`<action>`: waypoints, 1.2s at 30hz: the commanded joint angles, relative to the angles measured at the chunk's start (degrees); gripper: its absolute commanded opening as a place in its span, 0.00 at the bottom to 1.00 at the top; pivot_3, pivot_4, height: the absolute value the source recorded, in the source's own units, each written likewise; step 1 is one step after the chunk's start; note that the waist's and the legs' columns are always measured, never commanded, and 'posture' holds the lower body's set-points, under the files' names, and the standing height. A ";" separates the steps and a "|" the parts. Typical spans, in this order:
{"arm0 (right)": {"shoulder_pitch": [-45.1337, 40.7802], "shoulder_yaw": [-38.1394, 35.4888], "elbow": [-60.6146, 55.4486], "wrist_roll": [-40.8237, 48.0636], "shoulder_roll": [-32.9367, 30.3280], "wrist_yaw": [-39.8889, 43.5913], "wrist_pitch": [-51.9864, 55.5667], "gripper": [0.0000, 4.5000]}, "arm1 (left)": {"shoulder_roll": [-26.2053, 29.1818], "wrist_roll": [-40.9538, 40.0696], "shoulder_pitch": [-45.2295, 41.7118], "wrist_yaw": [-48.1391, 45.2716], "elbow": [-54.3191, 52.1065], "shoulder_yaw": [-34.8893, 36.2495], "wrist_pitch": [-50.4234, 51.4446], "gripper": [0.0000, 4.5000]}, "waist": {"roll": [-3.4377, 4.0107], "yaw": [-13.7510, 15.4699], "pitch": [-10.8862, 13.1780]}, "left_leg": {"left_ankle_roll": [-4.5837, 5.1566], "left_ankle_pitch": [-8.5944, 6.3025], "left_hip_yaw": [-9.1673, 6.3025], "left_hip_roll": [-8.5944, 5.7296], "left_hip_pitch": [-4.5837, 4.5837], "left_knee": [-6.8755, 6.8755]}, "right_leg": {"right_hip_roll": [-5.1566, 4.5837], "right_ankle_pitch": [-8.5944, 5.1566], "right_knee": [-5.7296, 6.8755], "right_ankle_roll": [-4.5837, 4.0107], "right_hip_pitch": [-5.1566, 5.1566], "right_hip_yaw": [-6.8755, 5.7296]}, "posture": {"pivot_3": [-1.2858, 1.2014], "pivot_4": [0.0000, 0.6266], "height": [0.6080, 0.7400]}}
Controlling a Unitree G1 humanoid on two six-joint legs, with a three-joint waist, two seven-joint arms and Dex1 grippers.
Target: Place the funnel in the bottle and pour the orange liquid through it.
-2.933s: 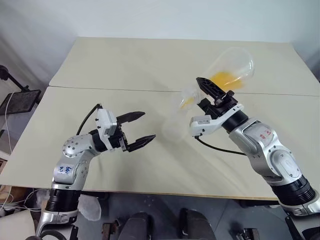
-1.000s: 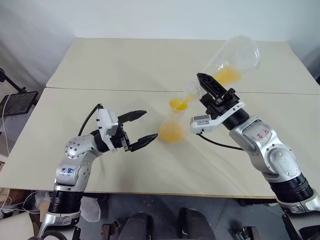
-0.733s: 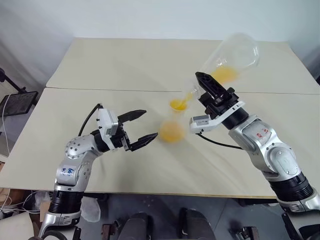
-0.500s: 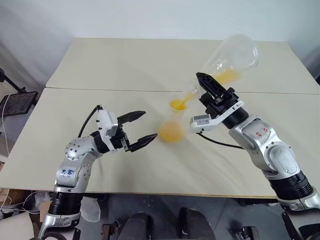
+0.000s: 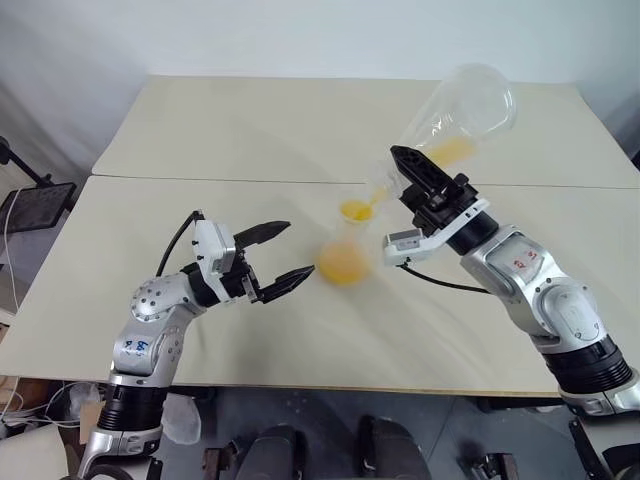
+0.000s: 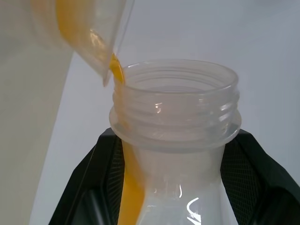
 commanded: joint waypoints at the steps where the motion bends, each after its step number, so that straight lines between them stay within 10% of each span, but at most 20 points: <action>1: -1.31 -2.15 -0.97 0.00 -0.71 -1.55 -0.74 0.54 | -0.21 -0.30 -0.06 0.22 -2.06 0.26 -1.10 1.00 | 0.00 0.02 0.00 | 0.00 0.00 0.00 0.00 0.00 0.00 | 0.00 0.00 0.00 0.00 0.00 0.00 | 0.52 0.24 1.00; 36: -2.29 -2.71 -2.11 3.62 1.61 -1.32 -2.45 0.54 | -0.57 -0.05 -0.84 0.14 -0.93 0.42 -1.63 1.00 | 0.00 -0.02 0.00 | 0.00 0.00 0.00 0.00 0.00 0.00 | 0.00 0.00 0.00 0.00 0.00 0.01 | 0.52 0.24 1.00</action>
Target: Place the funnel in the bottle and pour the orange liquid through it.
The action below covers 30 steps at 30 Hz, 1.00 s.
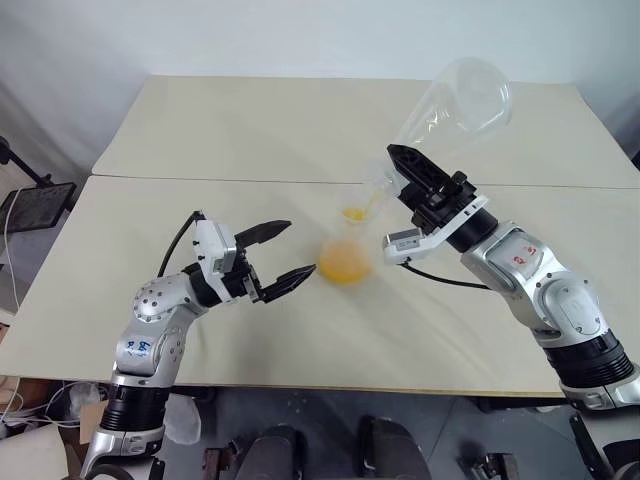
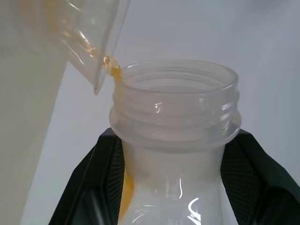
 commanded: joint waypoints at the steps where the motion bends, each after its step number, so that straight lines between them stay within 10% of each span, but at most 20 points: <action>1: -0.91 -2.95 -3.57 5.04 1.57 0.57 -0.29 0.54 | 0.08 -0.20 -0.78 -0.08 -0.98 0.41 -1.12 1.00 | 0.00 -0.02 0.00 | 0.00 0.00 0.00 0.00 0.00 0.00 | 0.00 0.00 0.00 0.00 0.00 0.00 | 0.52 0.24 1.00; 11: 1.92 -8.34 -7.90 14.01 6.43 6.35 6.95 0.54 | 0.71 -0.43 -1.32 -1.02 -0.45 0.52 -0.72 1.00 | -0.01 0.01 -0.01 | 0.00 0.00 -0.03 0.01 0.00 0.02 | 0.01 0.00 0.02 0.00 0.03 -0.01 | 0.52 0.24 1.00; 21: 5.08 -32.33 -19.39 55.12 18.41 22.46 41.88 0.54 | 1.47 -0.32 -3.58 -2.85 1.52 0.07 -0.53 1.00 | -0.01 0.73 -0.01 | 0.01 0.00 -0.14 -0.03 0.00 0.07 | -0.04 0.01 0.08 0.00 0.08 -0.01 | 0.52 0.24 1.00; 30: 13.39 -43.80 -5.48 65.84 16.96 20.82 32.47 0.54 | 1.04 -0.18 -4.69 -3.88 3.00 -0.47 -0.96 1.00 | -0.01 0.63 -0.01 | 0.03 0.00 0.07 -0.08 0.08 -0.04 | -0.01 0.01 0.10 0.01 0.01 -0.03 | 0.52 0.24 1.00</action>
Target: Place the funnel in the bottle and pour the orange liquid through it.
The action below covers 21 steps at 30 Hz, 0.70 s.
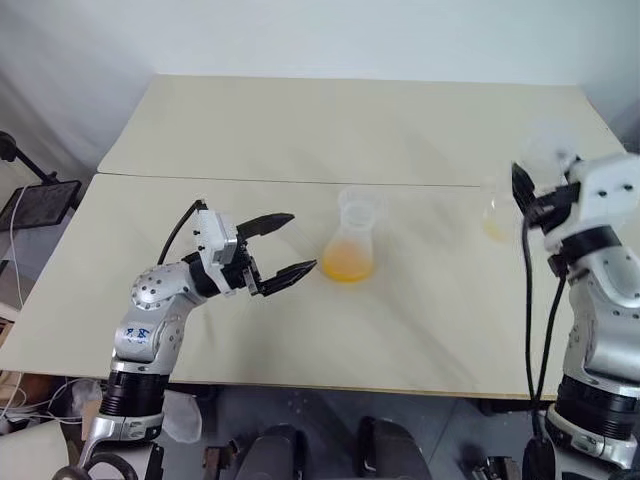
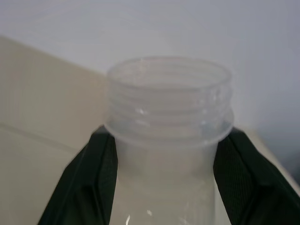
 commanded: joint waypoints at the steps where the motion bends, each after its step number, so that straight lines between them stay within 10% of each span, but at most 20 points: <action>1: 0.05 -3.33 2.45 3.32 -1.38 -1.47 -4.73 0.54 | -0.23 -0.13 -0.98 -0.59 0.32 -0.09 -0.93 1.00 | 0.00 -0.21 0.00 | 0.00 0.00 0.01 0.00 0.00 0.00 | 0.00 0.00 0.02 0.00 -0.01 0.00 | 0.52 0.24 1.00; 10: -0.88 -4.49 15.91 5.98 -4.69 -4.16 -12.90 0.54 | -0.53 -0.16 -1.18 -0.27 0.15 -0.41 -0.95 1.00 | 0.00 -0.62 0.00 | 0.01 0.01 0.00 0.03 0.02 0.01 | -0.02 0.00 0.04 0.00 -0.01 0.04 | 0.52 0.24 1.00; 16: -0.68 -5.65 15.60 12.28 -4.44 -3.72 -12.45 0.98 | -0.35 -0.30 -0.55 0.17 -0.63 -0.27 -0.62 1.00 | 0.00 -0.58 0.00 | 0.01 0.01 -0.03 0.03 0.01 0.01 | -0.03 0.00 0.03 0.00 0.00 0.08 | 0.52 0.24 1.00; 21: 1.89 -5.98 11.05 16.05 -6.04 -2.24 -10.32 0.99 | -0.10 -0.42 -0.36 0.22 -0.74 -0.21 -0.44 1.00 | 0.00 -0.50 0.00 | 0.01 0.01 -0.05 0.03 -0.01 0.03 | -0.04 0.00 0.03 0.00 0.01 0.12 | 0.52 0.24 1.00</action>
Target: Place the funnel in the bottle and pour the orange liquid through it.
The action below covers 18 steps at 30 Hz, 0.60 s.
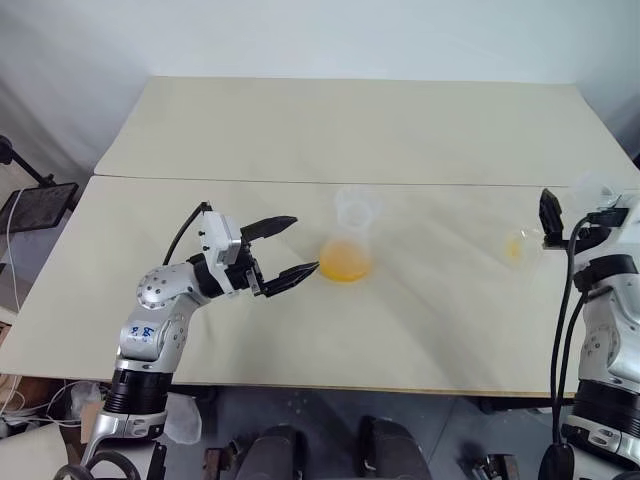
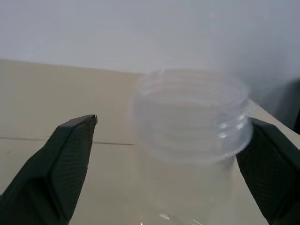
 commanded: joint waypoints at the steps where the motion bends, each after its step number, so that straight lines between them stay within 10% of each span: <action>1: 1.82 -2.68 -5.74 3.67 -2.96 0.75 1.38 0.99 | 0.43 -0.45 -0.12 -0.21 -2.03 0.60 -0.36 1.00 | 0.00 0.08 0.00 | 0.00 0.00 0.00 0.00 0.00 0.00 | 0.00 0.00 0.00 0.00 0.00 0.00 | 0.52 0.24 1.00; 18: 13.21 -12.38 -11.64 11.68 -6.01 2.18 2.26 0.99 | 1.11 -0.49 -0.43 -1.57 -0.62 0.78 -0.49 1.00 | -0.01 1.25 0.00 | 0.01 0.00 0.05 -0.02 0.00 0.04 | -0.01 0.00 -0.07 0.00 0.05 0.03 | 0.52 0.24 1.00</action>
